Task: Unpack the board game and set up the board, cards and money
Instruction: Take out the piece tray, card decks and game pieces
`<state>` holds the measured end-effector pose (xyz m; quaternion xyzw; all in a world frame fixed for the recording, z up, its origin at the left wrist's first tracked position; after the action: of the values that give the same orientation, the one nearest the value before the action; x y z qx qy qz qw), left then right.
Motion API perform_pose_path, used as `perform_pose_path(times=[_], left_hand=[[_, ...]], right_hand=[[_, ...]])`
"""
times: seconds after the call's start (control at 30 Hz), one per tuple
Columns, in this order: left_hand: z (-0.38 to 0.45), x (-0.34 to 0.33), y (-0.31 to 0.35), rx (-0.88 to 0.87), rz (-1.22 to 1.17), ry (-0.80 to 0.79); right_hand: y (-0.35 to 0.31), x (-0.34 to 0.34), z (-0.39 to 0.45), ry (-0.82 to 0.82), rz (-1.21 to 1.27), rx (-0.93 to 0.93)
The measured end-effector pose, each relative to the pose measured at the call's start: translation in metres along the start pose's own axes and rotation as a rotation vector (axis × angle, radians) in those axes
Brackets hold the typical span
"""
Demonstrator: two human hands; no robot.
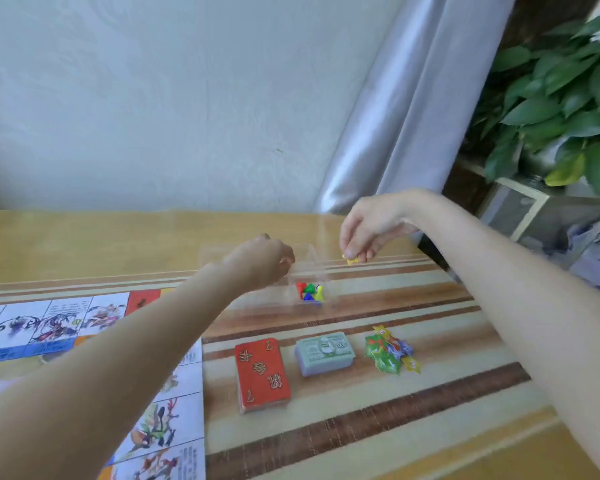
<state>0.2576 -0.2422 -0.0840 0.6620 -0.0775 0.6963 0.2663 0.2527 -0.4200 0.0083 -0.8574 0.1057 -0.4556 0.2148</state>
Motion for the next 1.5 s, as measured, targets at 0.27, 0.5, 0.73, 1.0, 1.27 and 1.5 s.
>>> perform_pose_path(times=[0.27,0.5,0.73,1.0,1.27,1.5], left_hand=[[-0.005,-0.007,0.016,0.129,0.112,-0.049],[-0.018,0.016,0.003,0.192,-0.065,0.115],[-0.045,0.006,-0.006,0.117,-0.024,-0.160],[-0.045,0.003,-0.007,0.169,-0.140,-0.168],[-0.042,0.001,-0.007,0.178,-0.140,-0.195],[-0.041,0.001,-0.012,0.144,-0.155,-0.217]], right_hand=[[0.015,-0.031,-0.041,-0.205,-0.232,-0.151],[-0.034,-0.035,0.010,0.464,-0.066,0.100],[-0.042,-0.074,0.060,0.553,-0.227,-0.138],[-0.049,-0.068,0.061,0.498,-0.305,-0.206],[-0.047,-0.071,0.067,0.438,-0.224,-0.219],[-0.050,-0.068,0.064,0.438,-0.223,-0.221]])
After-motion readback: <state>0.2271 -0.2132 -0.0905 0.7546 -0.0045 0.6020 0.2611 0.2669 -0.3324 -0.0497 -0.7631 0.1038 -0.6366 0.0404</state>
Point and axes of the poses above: each hand's wrist, its own z-axis towards the middle knuckle, its own x-axis out of the back of the hand, y = z × x, the point moved 2 cm from there along z, towards the middle knuckle, and after that the axes turned 2 degrees about -z, right-handed, at the moved point
